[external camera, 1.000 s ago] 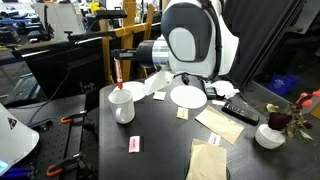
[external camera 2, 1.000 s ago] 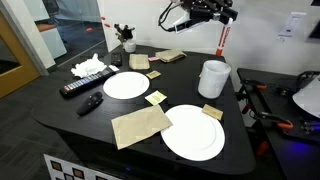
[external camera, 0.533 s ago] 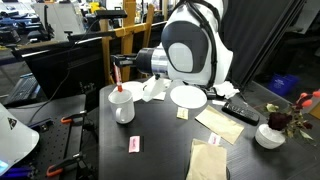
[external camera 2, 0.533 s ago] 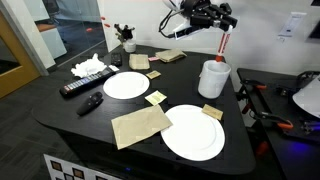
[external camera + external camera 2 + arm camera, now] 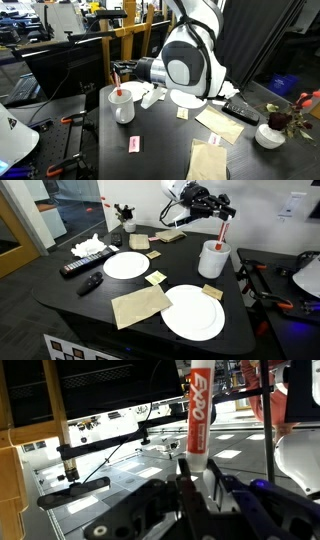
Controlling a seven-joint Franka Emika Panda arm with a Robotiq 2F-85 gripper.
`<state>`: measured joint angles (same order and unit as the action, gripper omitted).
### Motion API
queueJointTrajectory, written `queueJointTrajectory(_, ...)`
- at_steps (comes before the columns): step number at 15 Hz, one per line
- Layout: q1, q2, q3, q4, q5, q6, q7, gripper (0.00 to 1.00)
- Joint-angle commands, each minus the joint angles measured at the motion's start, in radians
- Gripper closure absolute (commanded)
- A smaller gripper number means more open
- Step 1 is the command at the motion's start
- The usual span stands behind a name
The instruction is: Put the marker in the mug
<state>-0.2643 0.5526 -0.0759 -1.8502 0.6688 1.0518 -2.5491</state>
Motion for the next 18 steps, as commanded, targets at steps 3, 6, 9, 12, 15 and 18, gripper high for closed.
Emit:
queueJointTrajectory(3, 0.008, 0.027, 0.002, 0.003, -0.013, 0.031, -0.033, 0.95)
queueJointTrajectory(6, 0.008, 0.043, 0.003, 0.003, -0.012, 0.047, -0.031, 0.95)
queueJointTrajectory(9, 0.012, 0.049, 0.002, 0.0, -0.014, 0.064, -0.019, 0.52)
queueJointTrajectory(12, 0.019, 0.047, 0.004, 0.005, -0.02, 0.066, -0.009, 0.31)
queueJointTrajectory(15, 0.032, 0.028, 0.004, 0.001, -0.02, 0.068, 0.014, 0.09)
queueJointTrajectory(18, 0.054, -0.017, 0.0, -0.015, -0.011, 0.072, 0.071, 0.0)
